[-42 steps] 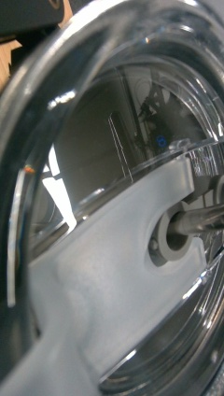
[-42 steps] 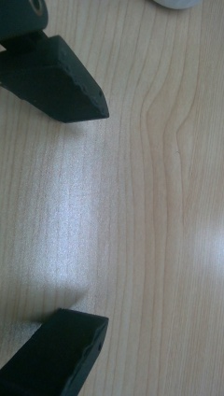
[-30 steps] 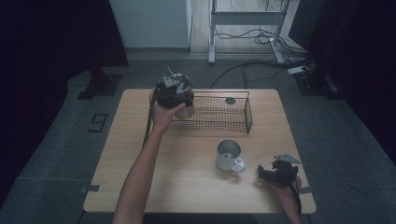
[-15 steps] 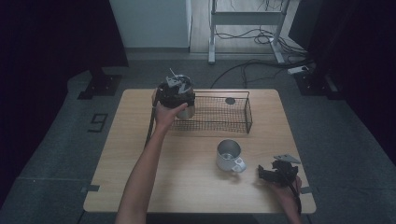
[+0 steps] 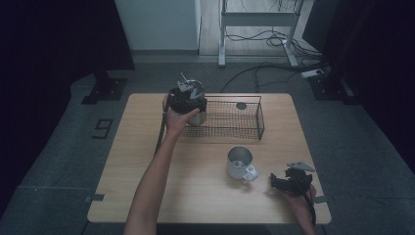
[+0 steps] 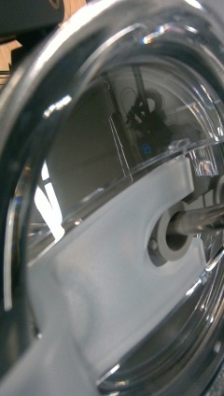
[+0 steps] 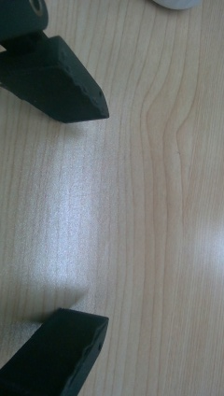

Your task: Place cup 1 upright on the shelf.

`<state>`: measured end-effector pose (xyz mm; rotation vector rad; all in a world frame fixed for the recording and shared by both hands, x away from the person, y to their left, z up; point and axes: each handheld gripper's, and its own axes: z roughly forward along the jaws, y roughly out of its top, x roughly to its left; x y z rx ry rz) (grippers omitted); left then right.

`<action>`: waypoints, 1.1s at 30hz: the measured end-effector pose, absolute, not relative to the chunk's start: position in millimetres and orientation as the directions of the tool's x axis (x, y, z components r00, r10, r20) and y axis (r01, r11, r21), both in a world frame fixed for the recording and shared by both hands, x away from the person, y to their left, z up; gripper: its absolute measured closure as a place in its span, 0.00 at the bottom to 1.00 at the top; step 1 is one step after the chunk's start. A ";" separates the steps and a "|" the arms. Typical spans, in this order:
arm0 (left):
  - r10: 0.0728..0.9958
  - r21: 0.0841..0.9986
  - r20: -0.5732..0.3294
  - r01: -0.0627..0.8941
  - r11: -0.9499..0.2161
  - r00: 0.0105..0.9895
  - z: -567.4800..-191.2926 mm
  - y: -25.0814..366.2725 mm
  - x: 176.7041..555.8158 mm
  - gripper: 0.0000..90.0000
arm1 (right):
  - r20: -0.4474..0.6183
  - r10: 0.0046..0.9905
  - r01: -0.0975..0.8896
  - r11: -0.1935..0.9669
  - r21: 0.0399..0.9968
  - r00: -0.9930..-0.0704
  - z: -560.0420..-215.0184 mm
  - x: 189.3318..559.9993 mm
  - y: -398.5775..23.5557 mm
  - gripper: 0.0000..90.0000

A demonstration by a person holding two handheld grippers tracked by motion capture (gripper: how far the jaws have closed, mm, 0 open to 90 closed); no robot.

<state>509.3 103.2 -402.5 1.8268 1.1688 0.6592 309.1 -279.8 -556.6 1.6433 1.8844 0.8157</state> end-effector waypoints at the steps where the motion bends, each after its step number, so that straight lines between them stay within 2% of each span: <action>1: 0.906 0.865 -0.012 0.459 -0.203 0.423 -403.0 102.8 509.7 0.04 | 0.012 0.990 0.686 0.089 0.722 -0.141 -556.6 309.1 -279.8 0.03; 33: 0.923 0.822 0.000 0.526 -0.218 0.384 -437.3 101.2 527.0 0.04 | 0.012 0.990 0.686 0.090 0.722 -0.142 -556.6 309.1 -279.8 0.03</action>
